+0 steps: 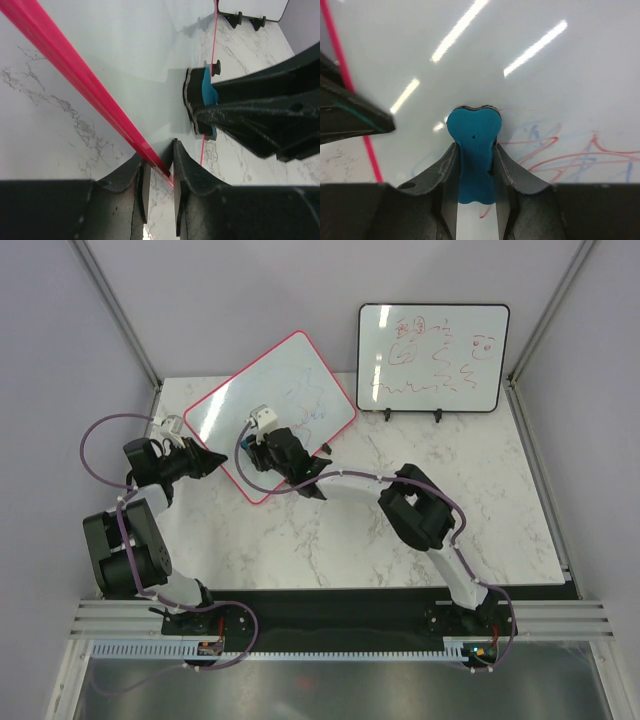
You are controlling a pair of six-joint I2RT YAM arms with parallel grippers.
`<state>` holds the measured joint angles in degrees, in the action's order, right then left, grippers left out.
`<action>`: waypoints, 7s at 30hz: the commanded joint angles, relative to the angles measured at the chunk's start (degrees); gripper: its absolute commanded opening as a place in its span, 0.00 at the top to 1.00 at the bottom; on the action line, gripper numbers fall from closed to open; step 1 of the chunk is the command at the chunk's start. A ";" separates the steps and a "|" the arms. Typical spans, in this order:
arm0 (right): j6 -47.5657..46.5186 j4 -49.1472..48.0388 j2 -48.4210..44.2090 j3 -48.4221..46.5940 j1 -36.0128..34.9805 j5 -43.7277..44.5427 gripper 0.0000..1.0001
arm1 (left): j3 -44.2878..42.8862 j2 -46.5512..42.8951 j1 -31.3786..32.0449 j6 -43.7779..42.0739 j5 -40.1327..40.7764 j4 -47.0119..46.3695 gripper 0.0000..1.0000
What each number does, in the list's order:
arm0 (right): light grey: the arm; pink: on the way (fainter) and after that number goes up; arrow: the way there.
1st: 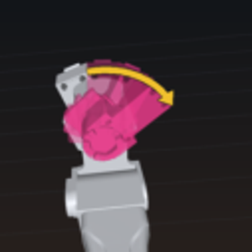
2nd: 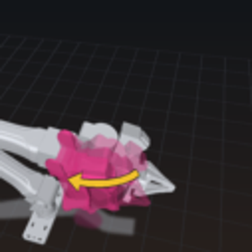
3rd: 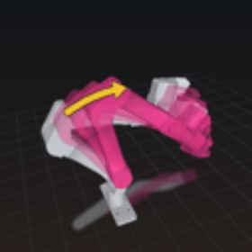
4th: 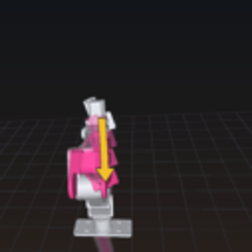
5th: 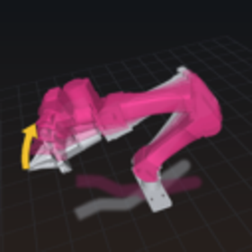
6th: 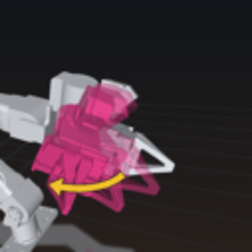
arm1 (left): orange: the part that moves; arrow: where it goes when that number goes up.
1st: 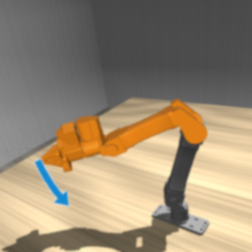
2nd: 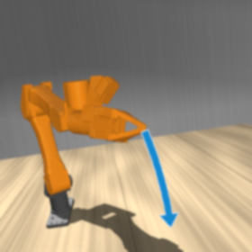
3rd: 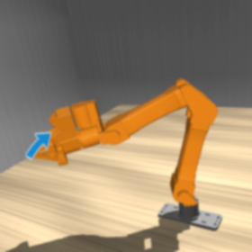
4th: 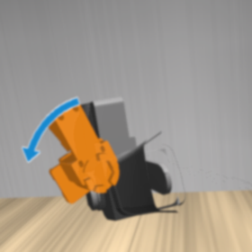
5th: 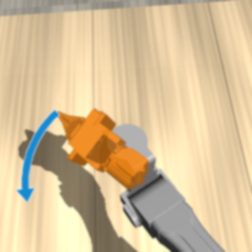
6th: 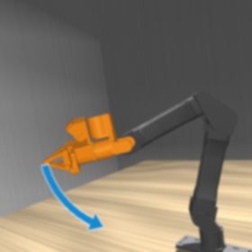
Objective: Erase the whiteboard
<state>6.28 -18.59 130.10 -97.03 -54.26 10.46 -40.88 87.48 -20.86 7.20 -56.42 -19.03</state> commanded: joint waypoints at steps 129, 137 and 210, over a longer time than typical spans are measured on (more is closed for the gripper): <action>4.61 -8.47 -3.10 14.14 -2.96 -1.50 1.00 | -4.29 -2.31 0.12 -9.13 1.14 1.27 0.98; 7.25 -9.62 -5.56 19.16 3.01 6.41 1.00 | -4.38 -2.58 0.21 -9.40 0.79 1.27 0.98; 37.93 -8.31 -1.25 17.14 20.86 4.91 1.00 | -4.73 -4.16 0.21 -14.23 -0.18 5.49 0.98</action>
<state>41.28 -30.76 127.94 -82.35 -33.87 10.11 -43.66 85.73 -20.80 1.15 -57.32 -11.99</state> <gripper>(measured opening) 0.349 0.276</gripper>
